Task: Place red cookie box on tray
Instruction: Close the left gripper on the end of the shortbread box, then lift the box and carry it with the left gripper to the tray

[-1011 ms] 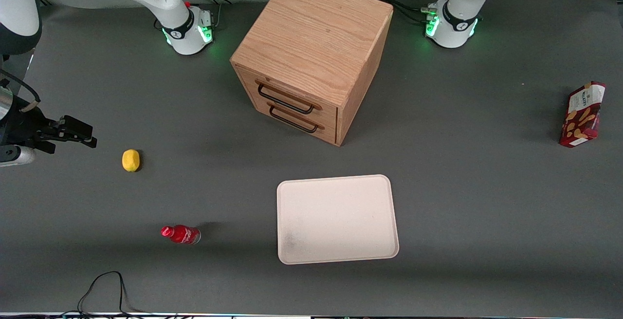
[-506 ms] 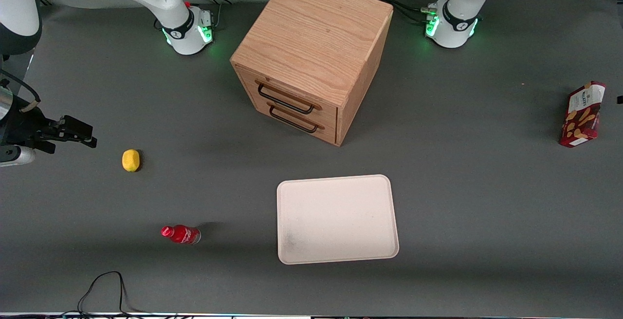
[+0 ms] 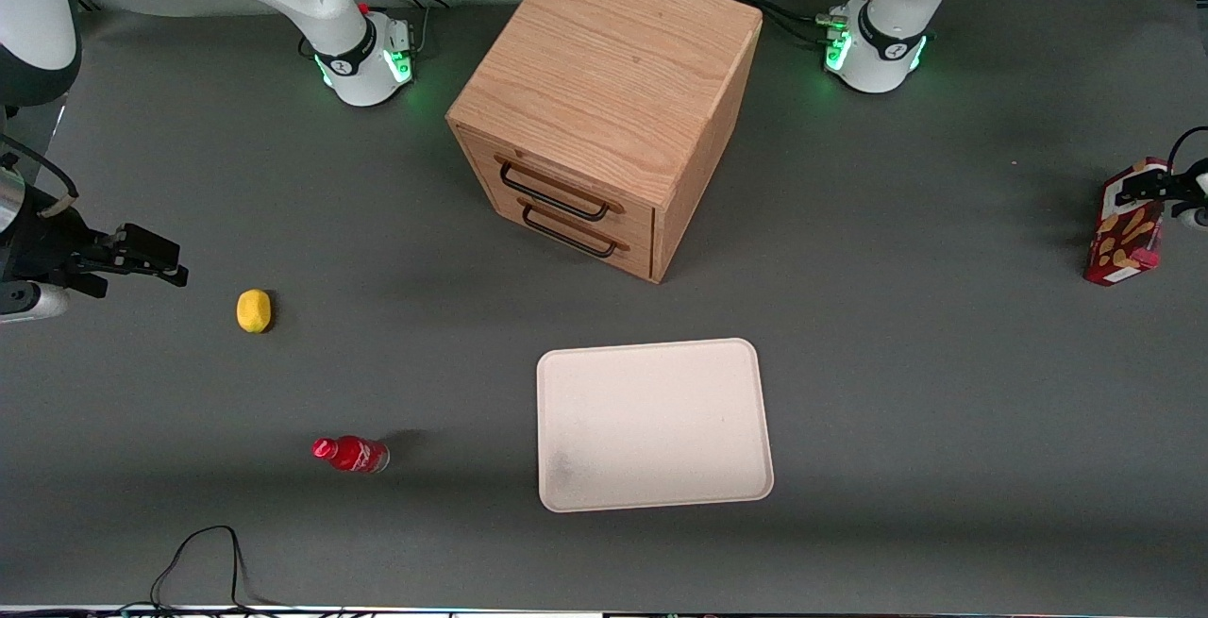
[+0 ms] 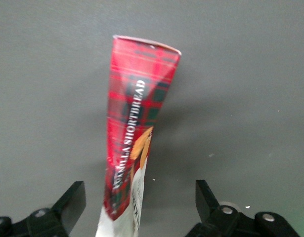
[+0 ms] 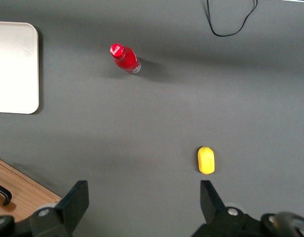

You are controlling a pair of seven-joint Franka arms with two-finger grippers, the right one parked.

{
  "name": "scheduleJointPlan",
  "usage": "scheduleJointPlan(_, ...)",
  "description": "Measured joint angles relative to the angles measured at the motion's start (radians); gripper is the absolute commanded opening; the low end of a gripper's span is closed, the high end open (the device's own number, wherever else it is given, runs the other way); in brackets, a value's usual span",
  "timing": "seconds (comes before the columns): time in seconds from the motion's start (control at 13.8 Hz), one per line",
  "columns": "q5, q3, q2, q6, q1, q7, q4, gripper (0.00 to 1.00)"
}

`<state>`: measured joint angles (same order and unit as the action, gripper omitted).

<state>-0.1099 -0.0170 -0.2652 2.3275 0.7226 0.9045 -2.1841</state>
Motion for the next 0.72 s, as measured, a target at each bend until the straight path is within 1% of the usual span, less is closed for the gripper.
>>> scheduleJointPlan(0.22, 0.000, 0.001, -0.010, 0.038, 0.001, 0.022, -0.019, 0.97)
scheduleJointPlan(0.29, 0.000, 0.001, -0.019, 0.049, 0.001, 0.026, -0.020, 0.95)
scheduleJointPlan(0.36, 0.000, 0.001, -0.028, 0.060, 0.003, 0.028, -0.020, 0.85)
scheduleJointPlan(0.43, 0.000, 0.001, -0.036, 0.066, 0.005, 0.032, -0.020, 0.61)
scheduleJointPlan(0.51, 0.000, 0.001, -0.041, 0.070, 0.007, 0.033, -0.019, 0.21)
scheduleJointPlan(0.58, 0.000, 0.001, -0.042, 0.073, 0.008, 0.035, -0.019, 0.00)
scheduleJointPlan(0.72, 0.000, 0.001, -0.043, 0.076, 0.009, 0.040, -0.019, 0.00)
